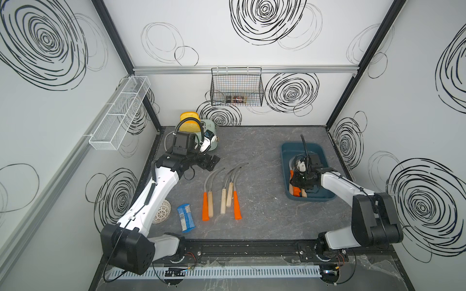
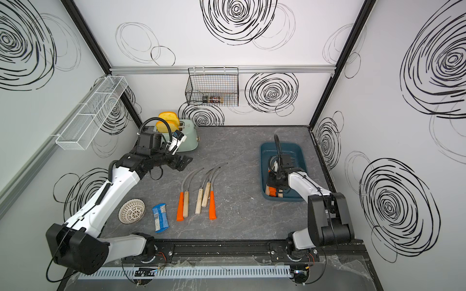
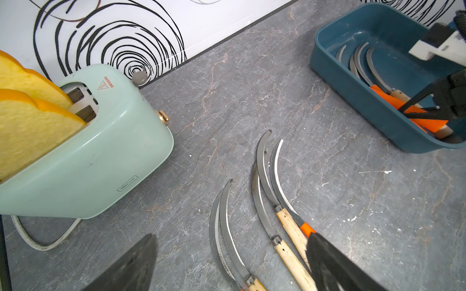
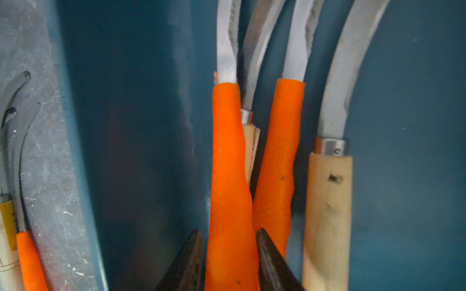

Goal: Put small sickles into storage boxes
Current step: Place the sickle in the storage box.

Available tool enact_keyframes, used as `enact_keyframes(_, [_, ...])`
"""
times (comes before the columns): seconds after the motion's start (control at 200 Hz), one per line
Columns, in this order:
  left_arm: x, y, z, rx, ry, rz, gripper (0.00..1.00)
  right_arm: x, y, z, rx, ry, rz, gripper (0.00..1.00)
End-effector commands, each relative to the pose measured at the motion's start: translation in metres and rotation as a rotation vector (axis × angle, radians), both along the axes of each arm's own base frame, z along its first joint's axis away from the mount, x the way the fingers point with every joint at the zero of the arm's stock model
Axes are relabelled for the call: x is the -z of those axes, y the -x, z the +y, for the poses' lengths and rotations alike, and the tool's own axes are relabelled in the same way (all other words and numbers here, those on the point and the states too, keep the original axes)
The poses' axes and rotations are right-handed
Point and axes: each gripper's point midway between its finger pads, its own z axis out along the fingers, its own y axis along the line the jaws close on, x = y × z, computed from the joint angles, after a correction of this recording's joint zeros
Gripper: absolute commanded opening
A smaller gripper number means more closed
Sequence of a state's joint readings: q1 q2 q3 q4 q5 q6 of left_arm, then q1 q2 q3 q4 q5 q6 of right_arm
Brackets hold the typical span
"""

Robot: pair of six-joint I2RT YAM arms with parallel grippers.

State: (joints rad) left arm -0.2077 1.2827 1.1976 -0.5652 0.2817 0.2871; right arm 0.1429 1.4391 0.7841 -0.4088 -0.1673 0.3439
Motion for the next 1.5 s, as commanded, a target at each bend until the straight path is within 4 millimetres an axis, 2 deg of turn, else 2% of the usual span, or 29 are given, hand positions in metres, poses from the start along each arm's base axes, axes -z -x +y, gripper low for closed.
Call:
enact_keyframes(0.0, [-0.013,-0.001,0.000,-0.005,0.008,-0.057,0.96,-0.012,-0.002,0.001,-0.005,0.009,-0.025,0.41])
enact_keyframes(0.345, [-0.015,-0.002,0.000,-0.013,0.010,-0.055,0.96,-0.025,-0.003,0.001,-0.012,0.008,-0.051,0.39])
enact_keyframes(0.72, [-0.017,-0.003,-0.003,-0.005,0.016,-0.054,0.96,-0.023,0.000,0.006,-0.028,-0.018,-0.041,0.34])
enact_keyframes(0.861, [-0.018,-0.003,-0.003,-0.004,0.011,-0.059,0.96,-0.030,-0.002,0.006,-0.026,-0.021,-0.066,0.34])
enact_keyframes(1.051, [-0.013,-0.006,0.001,-0.026,0.006,-0.052,0.96,-0.049,-0.008,0.011,-0.033,-0.036,-0.125,0.33])
enact_keyframes(1.221, [-0.004,-0.007,0.006,-0.062,-0.005,-0.033,0.96,-0.078,-0.012,0.021,-0.073,-0.031,-0.213,0.33])
enact_keyframes(1.386, [0.002,-0.011,0.014,-0.105,-0.007,-0.013,0.96,-0.111,-0.013,0.048,-0.151,-0.051,-0.315,0.33])
enact_keyframes(1.496, [0.002,-0.013,0.019,-0.130,0.004,-0.009,0.96,-0.124,-0.009,0.072,-0.207,-0.055,-0.353,0.34])
